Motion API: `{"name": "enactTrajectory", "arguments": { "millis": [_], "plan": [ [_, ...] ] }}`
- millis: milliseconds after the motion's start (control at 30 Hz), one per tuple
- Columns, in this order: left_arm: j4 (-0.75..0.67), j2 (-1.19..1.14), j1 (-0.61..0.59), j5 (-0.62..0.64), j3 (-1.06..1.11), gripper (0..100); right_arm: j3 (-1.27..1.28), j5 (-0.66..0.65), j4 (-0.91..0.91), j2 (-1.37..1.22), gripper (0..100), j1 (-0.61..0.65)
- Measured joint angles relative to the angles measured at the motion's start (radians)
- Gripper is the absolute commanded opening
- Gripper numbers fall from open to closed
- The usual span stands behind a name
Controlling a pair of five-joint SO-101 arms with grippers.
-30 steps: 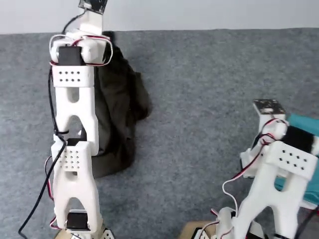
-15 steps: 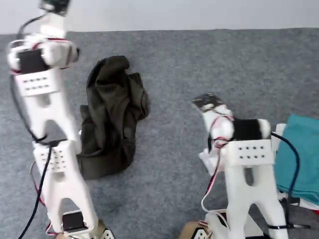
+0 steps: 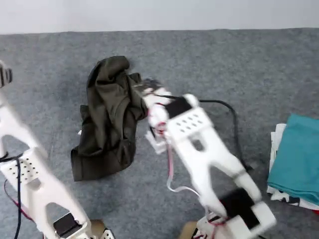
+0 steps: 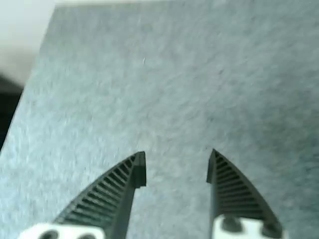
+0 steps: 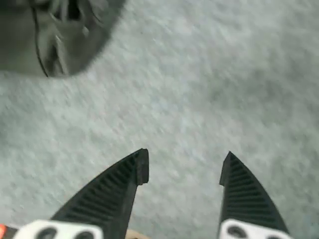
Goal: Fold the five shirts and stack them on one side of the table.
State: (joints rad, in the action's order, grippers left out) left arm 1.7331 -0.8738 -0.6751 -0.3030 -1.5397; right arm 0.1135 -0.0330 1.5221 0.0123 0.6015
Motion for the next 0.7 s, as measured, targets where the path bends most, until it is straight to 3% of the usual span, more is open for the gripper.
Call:
{"name": "enactTrajectory", "arguments": {
  "millis": [333,700],
  "plan": [
    [0.000,-0.092,-0.144,0.000,0.000,20,-0.454,0.091,0.081,-0.428,24.2,0.186],
    [0.000,-0.107,-0.189,0.000,0.000,20,-0.806,0.123,0.124,-0.684,24.1,0.275]
  ]
}}
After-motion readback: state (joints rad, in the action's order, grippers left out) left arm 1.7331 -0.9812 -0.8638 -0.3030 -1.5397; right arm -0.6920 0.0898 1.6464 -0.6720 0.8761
